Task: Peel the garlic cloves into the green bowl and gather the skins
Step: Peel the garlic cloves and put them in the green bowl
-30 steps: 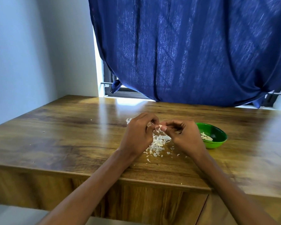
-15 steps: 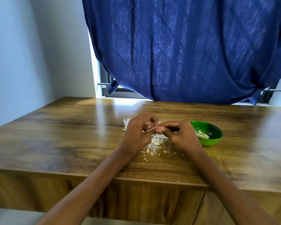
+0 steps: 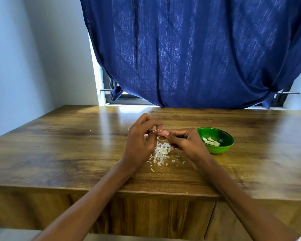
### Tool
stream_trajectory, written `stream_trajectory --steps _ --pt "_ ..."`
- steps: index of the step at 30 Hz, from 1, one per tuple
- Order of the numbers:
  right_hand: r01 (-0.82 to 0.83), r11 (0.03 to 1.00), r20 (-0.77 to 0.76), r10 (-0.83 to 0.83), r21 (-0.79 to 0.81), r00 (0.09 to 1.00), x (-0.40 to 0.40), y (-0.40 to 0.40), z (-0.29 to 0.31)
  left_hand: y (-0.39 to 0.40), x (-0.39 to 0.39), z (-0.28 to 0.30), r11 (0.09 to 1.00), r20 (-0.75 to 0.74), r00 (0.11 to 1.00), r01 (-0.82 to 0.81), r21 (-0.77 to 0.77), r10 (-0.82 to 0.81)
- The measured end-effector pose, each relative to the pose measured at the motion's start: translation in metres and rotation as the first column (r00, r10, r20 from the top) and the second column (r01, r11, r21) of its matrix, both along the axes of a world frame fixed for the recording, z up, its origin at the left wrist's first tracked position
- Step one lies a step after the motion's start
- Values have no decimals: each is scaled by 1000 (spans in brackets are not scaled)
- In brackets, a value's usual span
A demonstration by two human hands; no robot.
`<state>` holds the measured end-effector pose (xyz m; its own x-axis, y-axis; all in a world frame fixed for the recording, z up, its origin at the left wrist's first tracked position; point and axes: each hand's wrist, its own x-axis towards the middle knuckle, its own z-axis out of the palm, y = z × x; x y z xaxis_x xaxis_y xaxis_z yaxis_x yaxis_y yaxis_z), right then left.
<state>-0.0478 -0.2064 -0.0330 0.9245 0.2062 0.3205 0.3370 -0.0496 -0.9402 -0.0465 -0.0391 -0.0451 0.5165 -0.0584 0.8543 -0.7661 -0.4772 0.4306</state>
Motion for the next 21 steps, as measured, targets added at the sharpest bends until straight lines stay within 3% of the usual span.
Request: stream_trajectory --steps 6,12,17,21 --pt "-89 983 -62 100 159 993 -6 1 2 -2 -4 3 997 -20 998 59 -50 -60" --pt "-59 988 -76 70 140 995 -7 -2 3 -3 -3 1 999 -9 999 34 28 -34" --pt "-96 945 -204 166 314 965 -6 -1 7 -4 -4 2 996 44 999 -23 85 19" --pt "-51 957 -234 121 286 965 -8 -1 10 -3 -5 1 998 -8 1000 -21 62 22"
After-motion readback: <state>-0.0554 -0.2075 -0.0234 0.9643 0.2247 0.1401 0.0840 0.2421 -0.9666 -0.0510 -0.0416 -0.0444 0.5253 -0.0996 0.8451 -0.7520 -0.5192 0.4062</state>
